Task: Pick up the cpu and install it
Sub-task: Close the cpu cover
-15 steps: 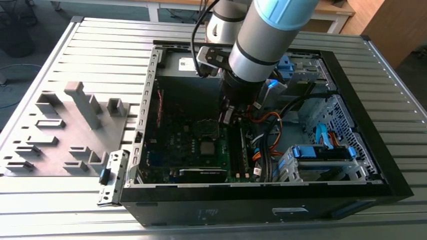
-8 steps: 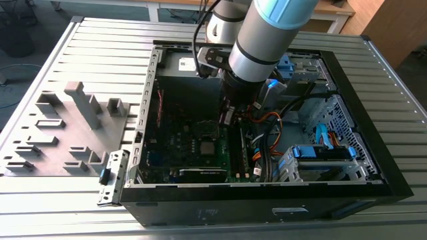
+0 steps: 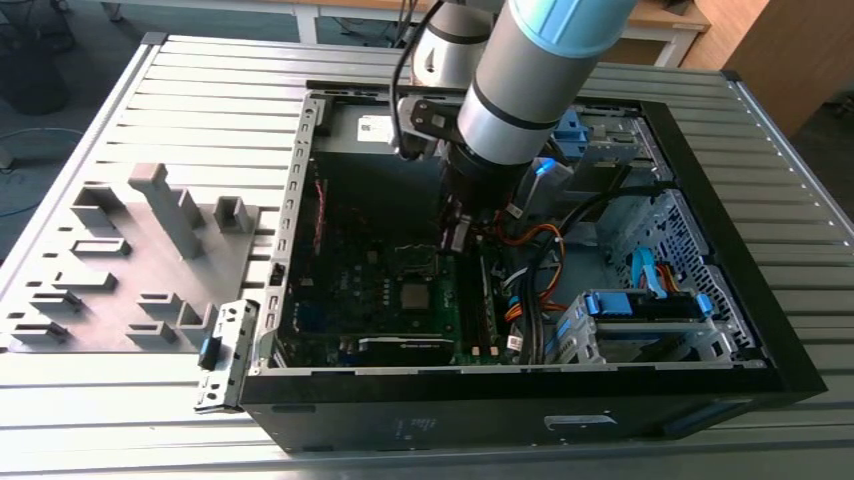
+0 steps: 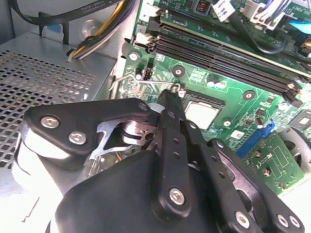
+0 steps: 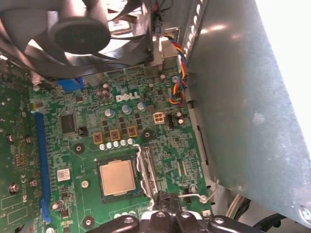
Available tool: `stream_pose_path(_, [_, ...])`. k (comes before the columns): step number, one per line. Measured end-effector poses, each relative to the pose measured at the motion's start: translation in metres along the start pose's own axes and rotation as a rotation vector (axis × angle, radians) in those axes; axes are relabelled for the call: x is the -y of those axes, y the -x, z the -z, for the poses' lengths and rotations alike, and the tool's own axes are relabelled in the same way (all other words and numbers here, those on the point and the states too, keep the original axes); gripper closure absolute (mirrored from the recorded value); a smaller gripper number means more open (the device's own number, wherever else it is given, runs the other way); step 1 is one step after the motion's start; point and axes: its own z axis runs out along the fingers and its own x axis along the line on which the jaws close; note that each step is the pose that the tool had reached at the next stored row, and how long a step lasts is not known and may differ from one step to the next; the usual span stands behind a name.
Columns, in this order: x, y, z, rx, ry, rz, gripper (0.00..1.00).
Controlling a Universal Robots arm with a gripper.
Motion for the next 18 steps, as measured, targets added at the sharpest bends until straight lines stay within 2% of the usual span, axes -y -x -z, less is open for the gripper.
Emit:
stream_pose_path(11, [0.0004, -0.001, -0.0003, -0.0219, -0.0022, 0.061, 0.89])
stream_pose_path(18, [0.0005, -0.0015, -0.0005, -0.0383, -0.0041, 0.099, 0.89])
